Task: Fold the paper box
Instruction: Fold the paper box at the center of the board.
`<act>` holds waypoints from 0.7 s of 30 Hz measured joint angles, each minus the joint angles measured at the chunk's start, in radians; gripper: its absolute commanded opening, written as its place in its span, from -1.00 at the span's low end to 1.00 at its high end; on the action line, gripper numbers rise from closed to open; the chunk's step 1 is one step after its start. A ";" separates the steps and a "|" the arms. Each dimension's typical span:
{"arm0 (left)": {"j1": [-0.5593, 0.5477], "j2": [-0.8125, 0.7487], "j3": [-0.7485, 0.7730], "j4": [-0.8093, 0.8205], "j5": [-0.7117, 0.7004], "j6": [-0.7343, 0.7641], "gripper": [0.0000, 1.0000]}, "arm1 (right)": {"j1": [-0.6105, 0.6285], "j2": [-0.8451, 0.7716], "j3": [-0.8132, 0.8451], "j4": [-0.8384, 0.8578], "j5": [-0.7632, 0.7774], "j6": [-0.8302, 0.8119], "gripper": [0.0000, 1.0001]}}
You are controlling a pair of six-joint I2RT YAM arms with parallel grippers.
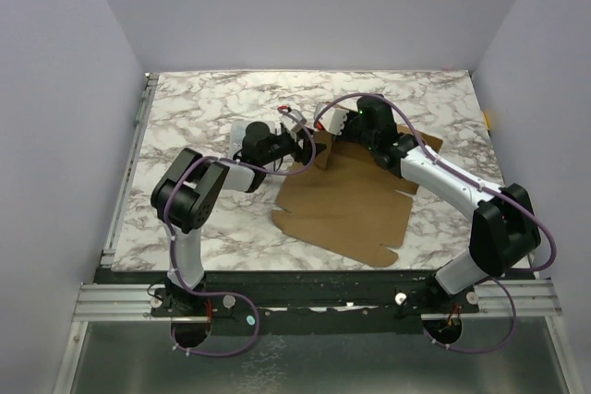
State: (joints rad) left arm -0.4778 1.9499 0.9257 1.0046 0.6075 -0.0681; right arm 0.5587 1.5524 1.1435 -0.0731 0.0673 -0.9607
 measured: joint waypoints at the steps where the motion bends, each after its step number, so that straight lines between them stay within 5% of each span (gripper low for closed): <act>1: -0.002 -0.003 -0.005 0.001 -0.021 0.000 0.30 | 0.000 0.000 0.000 0.000 0.000 0.002 -0.99; 21: -0.108 -0.011 -0.020 0.005 -0.372 -0.043 -0.17 | -0.005 0.001 0.002 -0.001 -0.020 0.031 -0.99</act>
State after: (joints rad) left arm -0.5854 1.9388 0.9054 1.0092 0.2359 -0.1108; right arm 0.5541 1.5532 1.1454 -0.0738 0.0475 -0.9295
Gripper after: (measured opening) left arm 0.433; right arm 0.008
